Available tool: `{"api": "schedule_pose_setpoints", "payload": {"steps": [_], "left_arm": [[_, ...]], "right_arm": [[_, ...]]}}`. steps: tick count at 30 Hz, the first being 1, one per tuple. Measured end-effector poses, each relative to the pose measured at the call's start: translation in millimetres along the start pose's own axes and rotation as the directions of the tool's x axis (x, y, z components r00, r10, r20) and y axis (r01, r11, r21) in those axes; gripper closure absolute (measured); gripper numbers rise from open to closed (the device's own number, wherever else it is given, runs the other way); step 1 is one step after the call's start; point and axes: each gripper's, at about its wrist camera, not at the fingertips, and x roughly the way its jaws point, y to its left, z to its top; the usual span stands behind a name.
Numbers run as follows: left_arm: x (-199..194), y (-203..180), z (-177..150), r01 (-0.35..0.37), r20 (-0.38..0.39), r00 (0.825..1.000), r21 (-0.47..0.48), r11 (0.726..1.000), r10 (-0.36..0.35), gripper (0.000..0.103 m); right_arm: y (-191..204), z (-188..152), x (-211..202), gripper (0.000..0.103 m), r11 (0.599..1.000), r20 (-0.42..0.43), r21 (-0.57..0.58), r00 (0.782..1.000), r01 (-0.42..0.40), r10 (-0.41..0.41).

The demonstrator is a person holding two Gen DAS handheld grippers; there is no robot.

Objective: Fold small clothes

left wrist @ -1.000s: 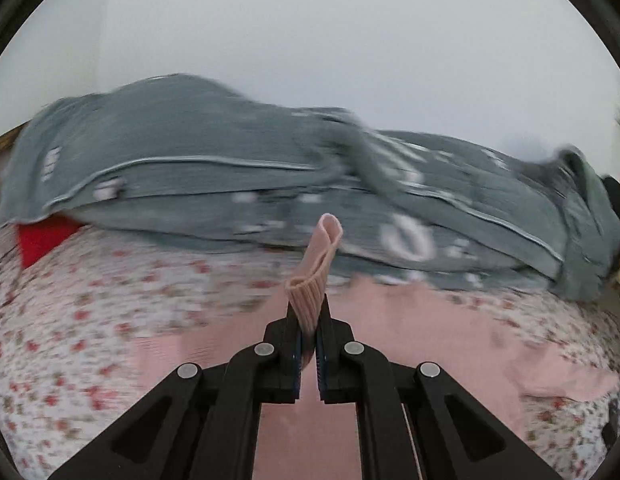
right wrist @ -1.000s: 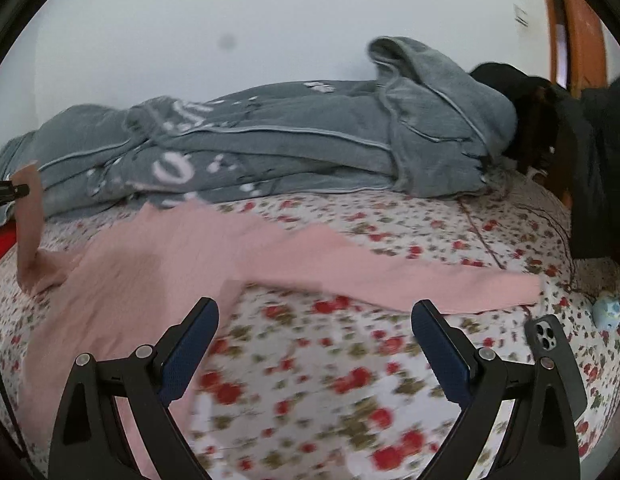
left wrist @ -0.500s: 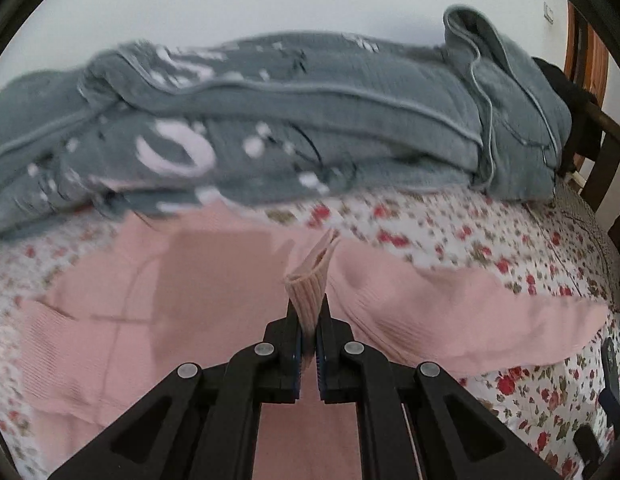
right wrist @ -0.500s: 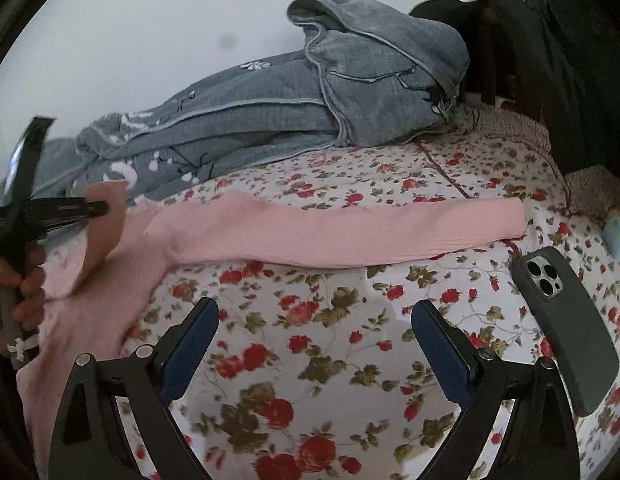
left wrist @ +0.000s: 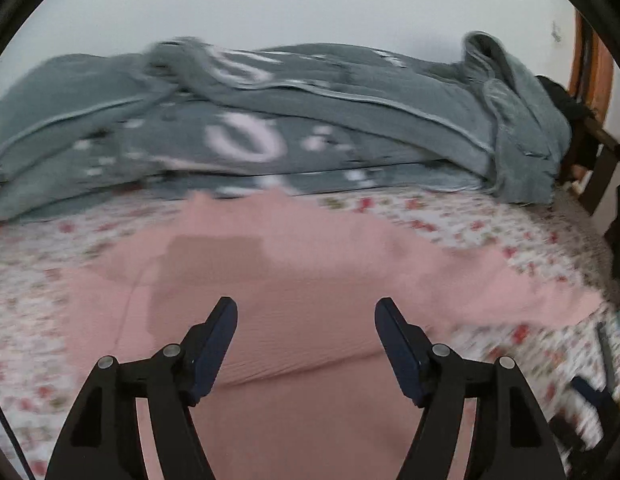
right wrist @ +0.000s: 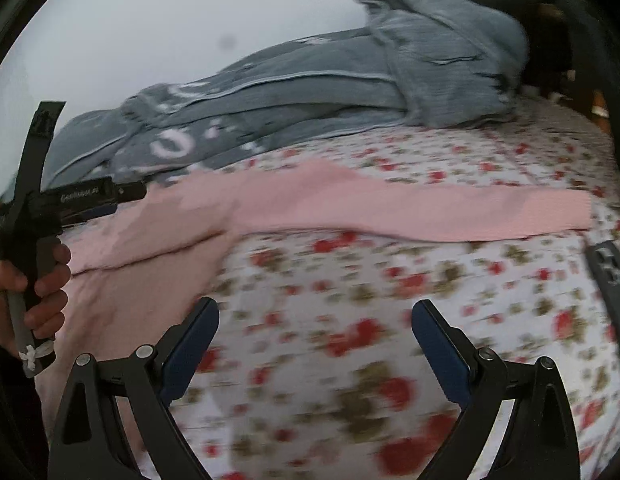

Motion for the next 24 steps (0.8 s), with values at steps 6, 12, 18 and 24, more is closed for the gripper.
{"api": "schedule_pose_setpoints", "payload": {"steps": [6,12,18,24], "left_arm": [[-69.0,82.0,-50.1,-0.095,-0.011,0.995,-0.076,0.993,0.095,0.029],[-103.0,120.6,-129.9,-0.073,-0.082,0.995,-0.166,0.983,0.060,0.027],[-115.9,124.4,-201.2,-0.042,-0.135,0.991,-0.201,0.979,0.014,0.028],[-114.4,118.6,-228.1,-0.013,-0.153,0.988,-0.202,0.979,-0.018,0.029]], "right_arm": [[57.2,-15.4,-17.5,0.007,0.988,-0.075,-0.070,0.989,-0.134,0.129],[94.6,-53.5,-42.9,0.021,0.986,-0.128,-0.125,0.988,-0.106,0.090],[104.5,-93.8,-63.5,0.039,0.988,-0.152,-0.137,0.987,-0.065,0.044],[111.1,-118.1,-71.9,0.042,0.989,-0.134,-0.146,0.991,-0.038,0.018]]}}
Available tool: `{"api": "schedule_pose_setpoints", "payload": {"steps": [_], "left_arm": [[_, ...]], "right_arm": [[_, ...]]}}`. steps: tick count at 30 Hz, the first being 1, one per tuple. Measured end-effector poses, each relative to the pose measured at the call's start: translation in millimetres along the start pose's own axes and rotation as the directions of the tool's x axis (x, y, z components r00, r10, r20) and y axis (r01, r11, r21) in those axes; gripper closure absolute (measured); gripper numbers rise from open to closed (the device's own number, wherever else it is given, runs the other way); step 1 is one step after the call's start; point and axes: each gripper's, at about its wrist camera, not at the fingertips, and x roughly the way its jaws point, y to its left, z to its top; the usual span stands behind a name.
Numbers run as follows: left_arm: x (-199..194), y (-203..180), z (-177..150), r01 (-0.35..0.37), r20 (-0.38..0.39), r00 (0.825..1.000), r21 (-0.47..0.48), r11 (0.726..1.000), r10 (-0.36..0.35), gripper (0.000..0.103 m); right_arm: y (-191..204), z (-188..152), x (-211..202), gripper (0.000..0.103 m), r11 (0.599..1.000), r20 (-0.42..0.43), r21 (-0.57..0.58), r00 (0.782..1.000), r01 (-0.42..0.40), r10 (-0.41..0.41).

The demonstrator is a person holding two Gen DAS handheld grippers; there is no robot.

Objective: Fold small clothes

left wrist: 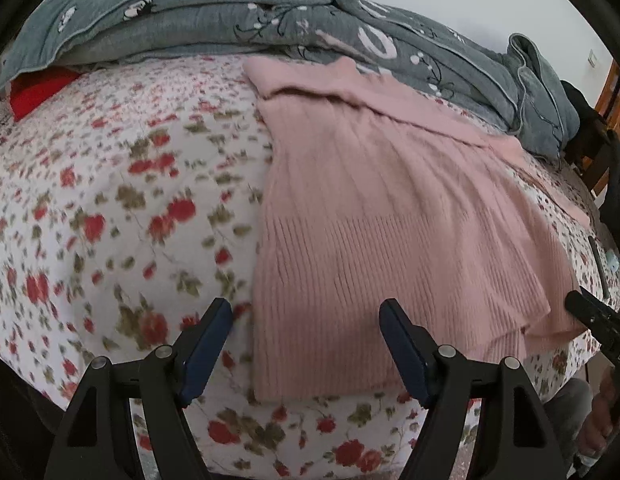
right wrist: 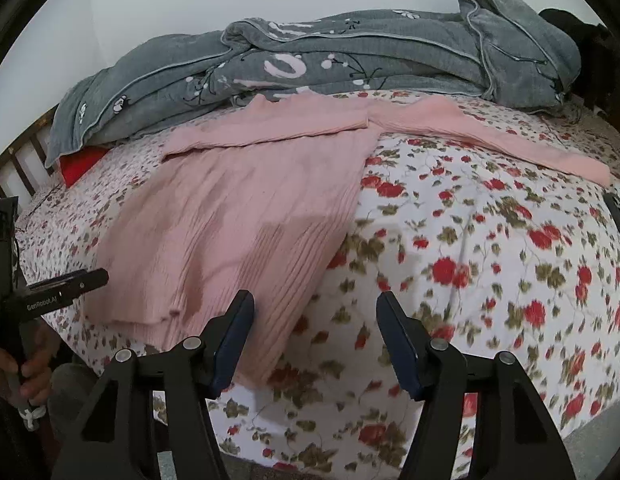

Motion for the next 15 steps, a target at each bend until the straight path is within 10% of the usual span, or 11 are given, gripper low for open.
{"api": "schedule_pose_setpoints", "payload": {"steps": [5,9,15], "left_arm": [[7.1,-8.6,1.0,-0.046,-0.010,0.999,0.030,0.999,0.046,0.038],[4.0,-9.4,5.6,-0.055,-0.015,0.998,0.047,0.997,0.056,0.094],[-20.4,9.1,8.9,0.003,0.015,1.000,0.040,0.999,-0.003,0.094]], "right_arm": [[3.8,-2.1,17.5,0.051,1.000,-0.034,0.014,0.999,0.010,-0.009],[10.5,-0.2,29.2,0.082,1.000,-0.055,-0.016,0.998,-0.014,0.014],[-2.4,1.6,-3.2,0.097,1.000,0.046,-0.006,0.999,0.020,-0.020]]}}
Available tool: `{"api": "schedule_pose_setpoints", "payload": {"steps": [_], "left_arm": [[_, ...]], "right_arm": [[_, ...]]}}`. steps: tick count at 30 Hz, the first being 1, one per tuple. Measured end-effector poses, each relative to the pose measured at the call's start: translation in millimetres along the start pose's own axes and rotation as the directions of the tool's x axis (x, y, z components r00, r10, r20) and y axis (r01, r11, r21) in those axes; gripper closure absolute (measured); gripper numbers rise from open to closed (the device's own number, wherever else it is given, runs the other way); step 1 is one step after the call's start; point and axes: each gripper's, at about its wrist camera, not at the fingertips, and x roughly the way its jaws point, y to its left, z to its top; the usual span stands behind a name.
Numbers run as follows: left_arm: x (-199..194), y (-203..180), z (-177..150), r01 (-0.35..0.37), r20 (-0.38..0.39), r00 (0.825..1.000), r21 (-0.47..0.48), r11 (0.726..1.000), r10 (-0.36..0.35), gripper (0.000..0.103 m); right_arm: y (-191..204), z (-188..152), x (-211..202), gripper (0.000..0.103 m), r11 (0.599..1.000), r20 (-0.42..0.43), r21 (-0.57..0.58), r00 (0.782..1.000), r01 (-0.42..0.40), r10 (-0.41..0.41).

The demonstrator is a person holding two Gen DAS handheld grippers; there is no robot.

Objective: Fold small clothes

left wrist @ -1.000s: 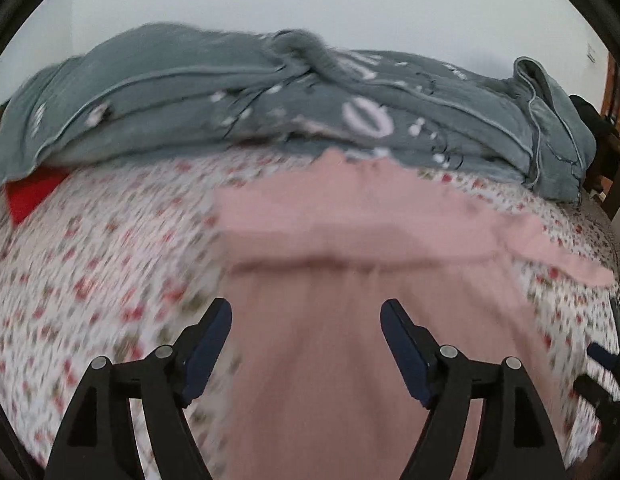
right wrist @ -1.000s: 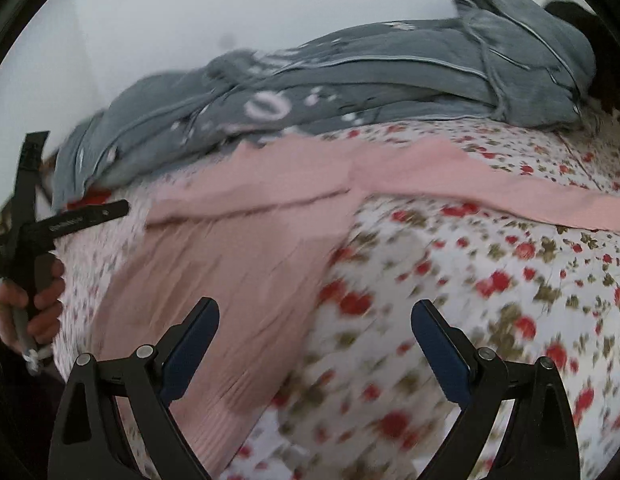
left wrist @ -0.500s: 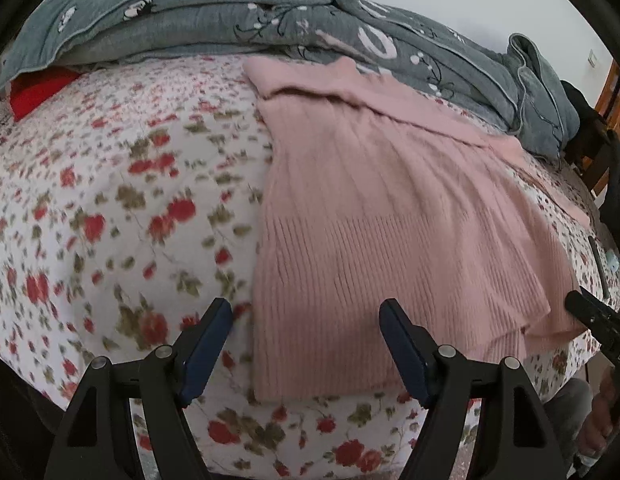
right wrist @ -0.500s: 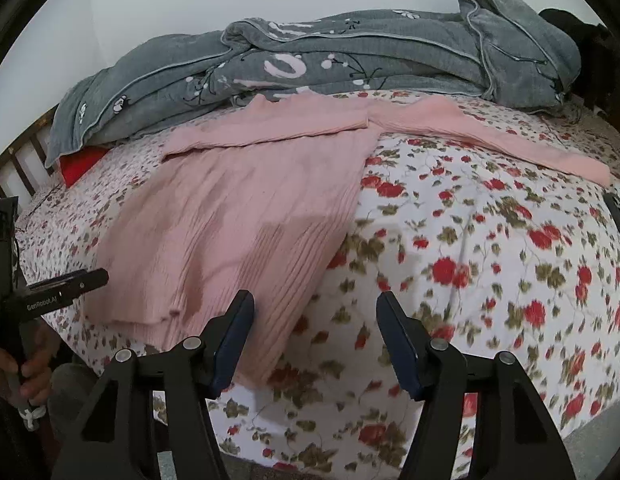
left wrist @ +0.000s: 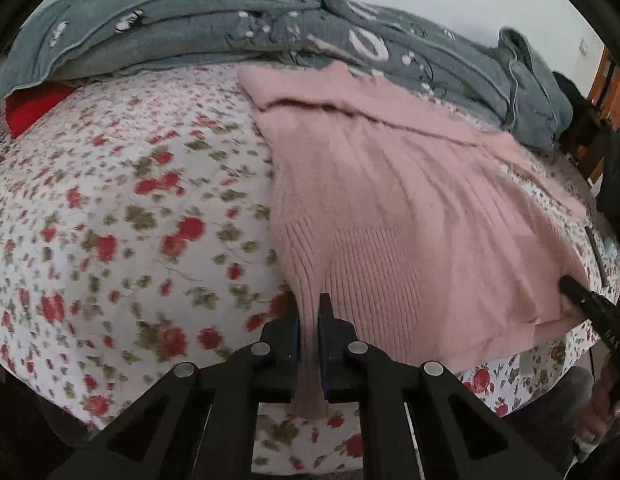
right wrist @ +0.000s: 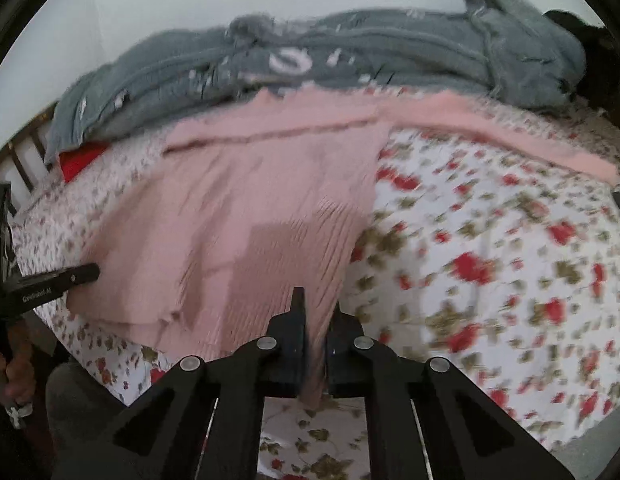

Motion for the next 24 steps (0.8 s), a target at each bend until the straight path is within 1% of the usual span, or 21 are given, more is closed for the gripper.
{"api": "schedule_pose_setpoints", "payload": {"steps": [2,4,5,6,8,10,14,15,17,18,19,20,21,22,24], "left_arm": [[-3.8,8.9,-1.2,0.017,0.002,1.000,-0.017,1.000,-0.017,0.095],[-3.0,17.6,-4.4,0.005,-0.006,1.000,-0.034,0.999,-0.005,0.096],[-1.9,21.2,-6.3,0.013,-0.009,1.000,-0.040,0.999,-0.013,0.096],[-0.1,24.7,-8.5,0.030,-0.015,0.999,-0.055,0.998,-0.031,0.096],[2.8,26.8,-12.1,0.037,-0.028,0.999,-0.072,0.997,-0.039,0.096],[3.5,24.9,-13.3,0.026,-0.027,0.999,-0.064,0.998,-0.027,0.096],[5.9,20.3,-9.6,0.018,-0.042,0.999,-0.039,0.999,-0.020,0.095],[6.6,19.1,-8.7,0.016,-0.052,0.998,-0.033,0.999,-0.018,0.092],[5.5,18.0,-7.7,0.016,-0.059,0.998,-0.025,1.000,-0.017,0.092],[4.2,18.1,-6.7,0.019,-0.058,0.998,-0.023,1.000,-0.020,0.092],[2.9,19.2,-5.3,0.021,-0.055,0.998,-0.028,0.999,-0.023,0.092],[1.4,21.2,-4.5,0.024,-0.053,0.998,-0.032,0.999,-0.026,0.092],[0.0,22.8,-2.7,0.027,-0.052,0.998,-0.039,0.999,-0.029,0.092],[-1.4,24.9,0.0,0.029,-0.049,0.998,-0.047,0.998,-0.032,0.092],[-4.3,28.2,7.4,0.024,-0.035,0.999,-0.056,0.998,-0.026,0.092]], "right_arm": [[-11.2,0.5,-8.8,0.099,1.000,0.005,0.003,1.000,0.013,-0.013],[-19.2,-1.7,-11.0,0.099,0.999,-0.002,-0.001,0.999,0.036,-0.036],[-22.8,-3.6,-10.2,0.099,1.000,-0.011,0.008,1.000,0.028,-0.028],[-23.6,-5.5,-7.8,0.099,1.000,-0.022,0.015,1.000,0.018,-0.018],[-18.5,-11.7,-2.8,0.099,0.999,-0.034,-0.009,0.999,0.036,-0.036],[-12.7,-17.7,4.9,0.099,0.998,-0.043,-0.037,0.997,0.057,-0.059],[-15.6,-23.8,16.3,0.098,0.998,-0.085,-0.025,0.994,0.062,-0.064],[-15.8,-22.6,15.8,0.095,0.998,-0.095,-0.026,0.993,0.061,-0.064],[-15.5,-17.6,10.1,0.090,0.998,-0.097,-0.033,0.994,0.055,-0.058],[-15.2,-14.5,4.6,0.082,0.998,-0.083,-0.038,0.995,0.059,-0.062],[-15.1,-11.0,-2.0,0.073,0.997,-0.062,-0.046,0.996,0.062,-0.065],[-15.0,-8.2,-8.0,0.068,0.997,-0.044,-0.053,0.997,0.063,-0.066],[-14.9,-5.1,-14.0,0.060,0.996,-0.024,-0.059,0.998,0.063,-0.065],[-13.8,-0.9,-19.7,0.057,0.996,-0.003,-0.069,0.998,0.061,-0.062],[-10.5,10.7,-26.9,0.055,0.994,0.031,-0.090,0.998,0.063,-0.060]]}}
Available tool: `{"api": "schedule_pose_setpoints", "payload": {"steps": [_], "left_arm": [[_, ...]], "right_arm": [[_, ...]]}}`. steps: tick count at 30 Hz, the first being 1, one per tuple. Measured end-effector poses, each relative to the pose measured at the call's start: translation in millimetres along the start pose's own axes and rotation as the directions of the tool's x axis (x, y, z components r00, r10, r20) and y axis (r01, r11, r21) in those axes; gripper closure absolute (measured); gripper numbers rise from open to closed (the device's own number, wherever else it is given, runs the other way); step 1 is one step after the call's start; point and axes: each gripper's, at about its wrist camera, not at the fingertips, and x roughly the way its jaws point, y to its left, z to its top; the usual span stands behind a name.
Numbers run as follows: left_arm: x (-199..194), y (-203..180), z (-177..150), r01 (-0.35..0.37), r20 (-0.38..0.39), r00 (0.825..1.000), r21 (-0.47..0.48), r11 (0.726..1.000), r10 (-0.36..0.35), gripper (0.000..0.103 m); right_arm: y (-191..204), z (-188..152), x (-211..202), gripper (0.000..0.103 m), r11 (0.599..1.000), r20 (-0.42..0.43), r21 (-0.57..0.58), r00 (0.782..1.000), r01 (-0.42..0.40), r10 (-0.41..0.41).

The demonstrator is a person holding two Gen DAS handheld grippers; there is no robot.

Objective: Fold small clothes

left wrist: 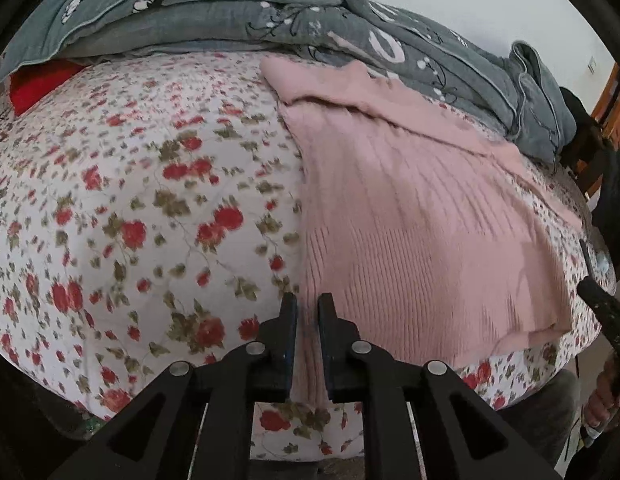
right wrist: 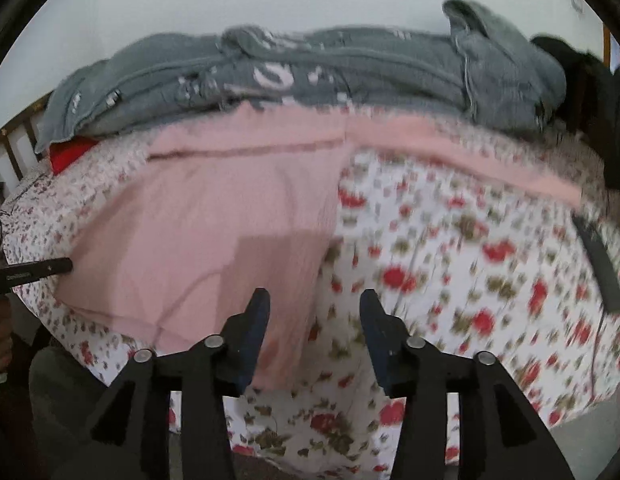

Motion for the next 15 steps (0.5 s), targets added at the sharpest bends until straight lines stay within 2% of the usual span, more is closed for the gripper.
{"api": "schedule_pose_setpoints", "payload": {"steps": [2,3,4,6,15], "left_arm": [[-3.3,0.5,9.3,-0.013,0.022,1.000,-0.004,1.000,0.014,0.091],[-4.8,1.3,16.6,-0.015,0.036,0.999,-0.009,1.000,0.015,0.087],[-5.6,1.6,24.3,-0.017,0.048,0.999,-0.015,1.000,0.017,0.074],[-6.9,0.0,39.3,-0.029,0.081,0.996,-0.022,0.999,0.031,0.055],[5.1,-30.5,130.6,-0.086,0.242,0.967,0.011,0.996,0.081,0.049]], "right_arm": [[0.9,14.5,-0.7,0.051,1.000,0.027,-0.021,1.000,0.004,-0.003],[1.4,22.1,1.1,0.049,1.000,0.034,-0.028,0.999,0.005,-0.004],[1.9,30.9,4.5,0.049,0.999,0.038,-0.033,0.999,0.008,-0.007],[2.3,50.0,11.7,0.049,0.999,0.056,-0.034,0.998,0.006,-0.004],[-5.1,146.7,68.5,0.045,0.999,0.143,0.044,0.990,-0.013,0.006]]}}
